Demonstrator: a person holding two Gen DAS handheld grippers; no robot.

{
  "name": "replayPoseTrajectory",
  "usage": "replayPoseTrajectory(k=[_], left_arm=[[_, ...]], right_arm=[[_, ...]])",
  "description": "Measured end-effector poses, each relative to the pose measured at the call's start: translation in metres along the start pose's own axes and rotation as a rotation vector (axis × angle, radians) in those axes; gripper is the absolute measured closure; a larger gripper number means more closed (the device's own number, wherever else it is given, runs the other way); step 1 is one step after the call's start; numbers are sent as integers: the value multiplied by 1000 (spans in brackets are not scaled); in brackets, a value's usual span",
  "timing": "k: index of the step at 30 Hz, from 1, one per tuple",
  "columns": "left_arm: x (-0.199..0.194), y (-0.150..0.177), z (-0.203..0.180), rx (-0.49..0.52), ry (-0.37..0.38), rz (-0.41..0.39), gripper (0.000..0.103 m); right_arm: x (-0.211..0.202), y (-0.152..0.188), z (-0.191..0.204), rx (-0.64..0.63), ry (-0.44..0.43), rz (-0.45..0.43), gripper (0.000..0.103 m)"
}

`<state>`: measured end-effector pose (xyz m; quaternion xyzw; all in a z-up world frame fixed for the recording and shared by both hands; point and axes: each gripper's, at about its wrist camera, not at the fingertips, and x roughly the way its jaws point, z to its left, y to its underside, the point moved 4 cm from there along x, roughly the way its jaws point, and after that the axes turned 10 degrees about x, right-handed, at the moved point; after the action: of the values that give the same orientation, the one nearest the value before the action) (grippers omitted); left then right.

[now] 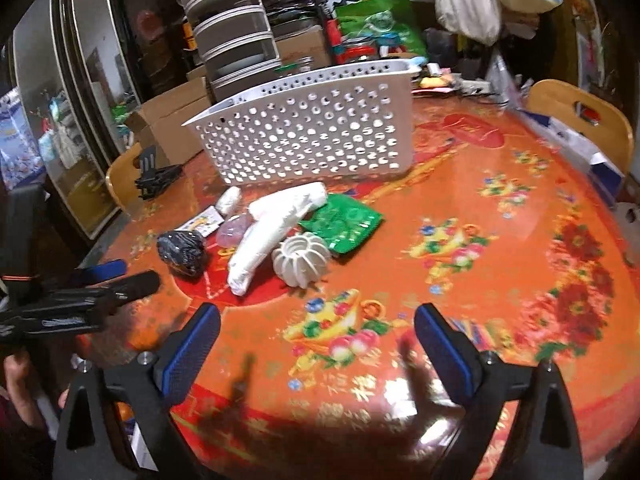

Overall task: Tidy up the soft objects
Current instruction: 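Grasp the black sock bundle with the left tool while the right tool grasps the white ribbed ball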

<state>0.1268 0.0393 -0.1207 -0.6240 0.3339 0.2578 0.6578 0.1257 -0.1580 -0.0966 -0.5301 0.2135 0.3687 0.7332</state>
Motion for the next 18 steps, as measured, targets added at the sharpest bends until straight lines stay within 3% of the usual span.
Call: replayPoseTrajectory(k=[10, 14, 18], left_arm=[[29, -14, -3, 15, -4, 29, 22], [33, -15, -6, 15, -9, 30, 45], [35, -15, -3, 8, -15, 19, 48]], right_arm=[[18, -6, -8, 5, -17, 19, 14], [24, -7, -9, 4, -21, 35, 14], [30, -7, -6, -12, -39, 49, 19]])
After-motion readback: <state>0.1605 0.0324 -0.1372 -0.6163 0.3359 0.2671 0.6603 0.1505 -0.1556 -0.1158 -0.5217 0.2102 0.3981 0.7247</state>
